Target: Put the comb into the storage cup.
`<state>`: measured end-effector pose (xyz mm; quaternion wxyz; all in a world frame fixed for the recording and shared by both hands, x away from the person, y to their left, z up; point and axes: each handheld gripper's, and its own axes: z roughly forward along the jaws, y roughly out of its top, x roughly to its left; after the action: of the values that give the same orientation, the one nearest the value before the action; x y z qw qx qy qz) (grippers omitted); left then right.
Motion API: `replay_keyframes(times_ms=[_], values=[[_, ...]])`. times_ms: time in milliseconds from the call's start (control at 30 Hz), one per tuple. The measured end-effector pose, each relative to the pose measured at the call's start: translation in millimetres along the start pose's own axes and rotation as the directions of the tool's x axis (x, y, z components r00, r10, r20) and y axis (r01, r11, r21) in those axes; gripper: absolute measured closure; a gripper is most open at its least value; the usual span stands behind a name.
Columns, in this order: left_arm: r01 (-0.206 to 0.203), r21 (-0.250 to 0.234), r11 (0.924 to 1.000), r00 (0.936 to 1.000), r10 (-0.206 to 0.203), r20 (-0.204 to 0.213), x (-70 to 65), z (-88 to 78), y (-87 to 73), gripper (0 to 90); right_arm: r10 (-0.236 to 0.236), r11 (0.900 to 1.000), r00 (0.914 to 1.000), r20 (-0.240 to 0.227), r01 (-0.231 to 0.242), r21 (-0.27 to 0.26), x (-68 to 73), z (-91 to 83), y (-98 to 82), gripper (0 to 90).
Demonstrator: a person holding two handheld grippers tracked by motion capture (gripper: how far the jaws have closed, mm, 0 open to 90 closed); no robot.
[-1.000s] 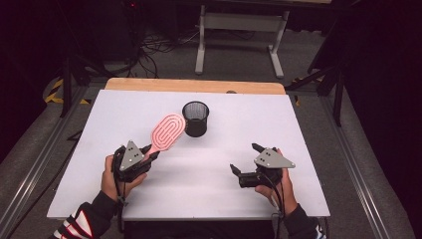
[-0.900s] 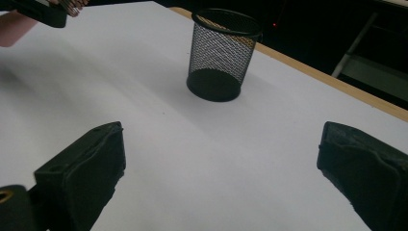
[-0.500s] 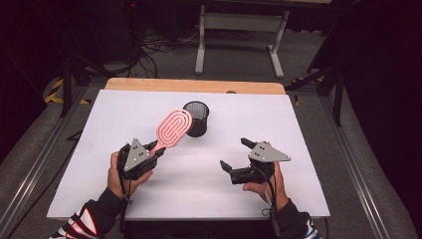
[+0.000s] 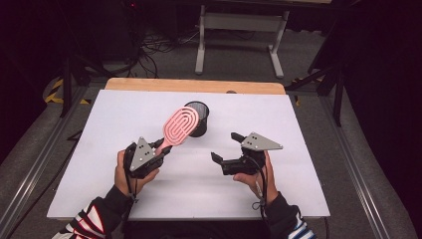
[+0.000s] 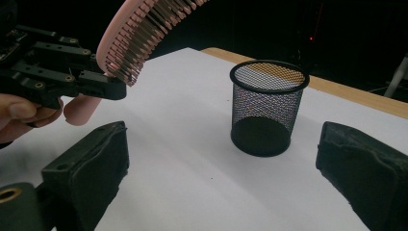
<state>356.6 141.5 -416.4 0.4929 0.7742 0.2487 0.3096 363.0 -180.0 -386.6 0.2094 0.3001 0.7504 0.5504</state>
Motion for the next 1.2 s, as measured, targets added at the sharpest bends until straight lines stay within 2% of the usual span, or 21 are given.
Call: replay_keyframes(times_ms=[100, 200, 400, 500, 533, 733, 900, 1200], values=[[-0.010, -0.012, 0.9999, 1.0000, 0.010, -0.001, -3.7, 1.1, 2.3, 69.8, 0.013, 1.000, 0.9999, -0.008, -0.014, -0.015, 1.1, 2.9, 4.6, 4.8], [-0.009, -0.017, 0.9998, 0.9999, 0.009, 0.014, -8.8, 3.3, 3.9, 69.8, 0.015, 1.000, 0.9998, -0.012, -0.015, -0.017, 1.4, 4.8, 6.8, 4.7], [-0.036, -0.019, 0.9992, 0.9987, 0.036, 0.036, -21.3, 8.7, 5.9, 69.8, 0.020, 0.999, 0.9992, -0.034, -0.021, -0.027, 5.5, 10.3, 11.5, 4.7], [-0.048, -0.017, 0.9987, 0.9977, 0.048, 0.047, -27.1, 10.7, 6.9, 69.8, 0.029, 0.999, 0.9985, -0.046, -0.031, -0.033, 6.9, 12.5, 13.2, 4.7], [-0.054, -0.020, 0.9983, 0.9974, 0.055, 0.047, -29.6, 11.6, 7.3, 69.8, 0.045, 0.998, 0.9973, -0.058, -0.047, -0.039, 7.1, 13.7, 14.0, 4.7], [-0.059, -0.023, 0.9980, 0.9966, 0.060, 0.056, -36.4, 14.2, 7.7, 69.8, 0.065, 0.996, 0.9955, -0.070, -0.068, -0.049, 7.0, 15.8, 15.6, 3.7], [-0.047, -0.028, 0.9985, 0.9970, 0.048, 0.060, -39.9, 16.7, 7.1, 69.8, 0.082, 0.994, 0.9925, -0.091, -0.087, -0.059, 6.6, 17.2, 16.4, 3.4], [-0.075, -0.031, 0.9967, 0.9951, 0.077, 0.061, -49.2, 21.8, 8.0, 69.8, 0.105, 0.992, 0.9863, -0.128, -0.113, -0.057, 9.2, 23.0, 16.8, 4.2]])
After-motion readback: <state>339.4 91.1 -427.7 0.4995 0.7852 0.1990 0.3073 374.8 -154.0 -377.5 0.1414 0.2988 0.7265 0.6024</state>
